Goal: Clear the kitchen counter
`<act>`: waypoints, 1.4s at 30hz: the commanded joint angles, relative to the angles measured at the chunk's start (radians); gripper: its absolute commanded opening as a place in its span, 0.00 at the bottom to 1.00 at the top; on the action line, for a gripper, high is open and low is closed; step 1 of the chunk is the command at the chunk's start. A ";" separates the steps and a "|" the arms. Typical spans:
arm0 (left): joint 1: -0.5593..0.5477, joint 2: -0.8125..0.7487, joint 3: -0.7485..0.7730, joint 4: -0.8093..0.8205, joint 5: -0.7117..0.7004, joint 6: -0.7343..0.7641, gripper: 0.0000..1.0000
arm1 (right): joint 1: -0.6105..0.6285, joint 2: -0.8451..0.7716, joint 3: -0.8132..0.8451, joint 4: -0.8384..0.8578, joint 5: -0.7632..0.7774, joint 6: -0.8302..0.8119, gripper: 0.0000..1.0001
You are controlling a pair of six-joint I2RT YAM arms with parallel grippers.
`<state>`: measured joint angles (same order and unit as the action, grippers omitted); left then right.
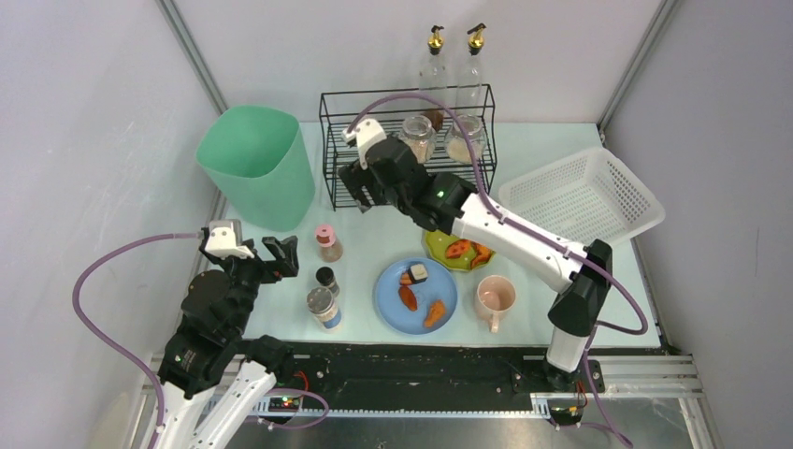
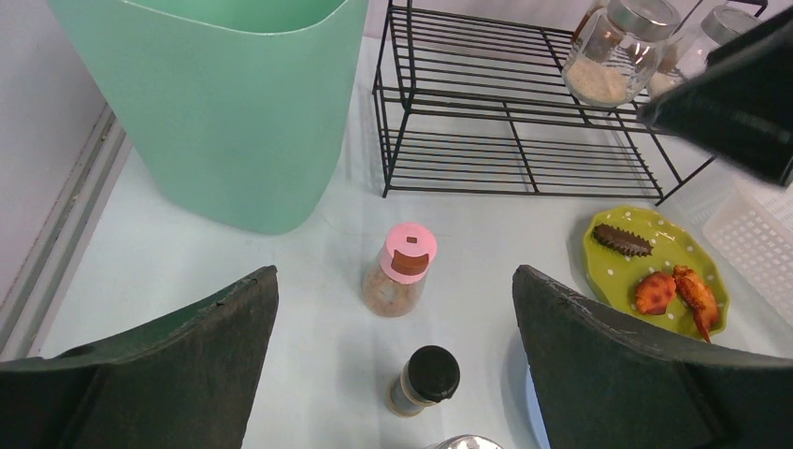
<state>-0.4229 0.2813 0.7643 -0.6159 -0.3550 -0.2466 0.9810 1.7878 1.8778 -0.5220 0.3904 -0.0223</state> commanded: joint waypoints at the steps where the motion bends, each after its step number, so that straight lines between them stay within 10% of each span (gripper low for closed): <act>1: 0.009 -0.006 -0.004 0.021 -0.015 -0.009 0.98 | 0.047 -0.048 -0.083 0.032 -0.071 0.016 0.84; 21: 0.008 -0.145 -0.029 0.020 -0.329 -0.068 0.98 | 0.314 -0.119 -0.363 0.196 -0.424 0.069 0.85; 42: 0.008 -0.216 -0.037 0.022 -0.372 -0.079 0.98 | 0.382 0.081 -0.271 0.207 -0.295 0.088 0.94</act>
<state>-0.4225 0.0502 0.7322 -0.6159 -0.7052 -0.3141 1.3582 1.8503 1.5455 -0.3473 0.0551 0.0532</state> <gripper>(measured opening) 0.984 0.938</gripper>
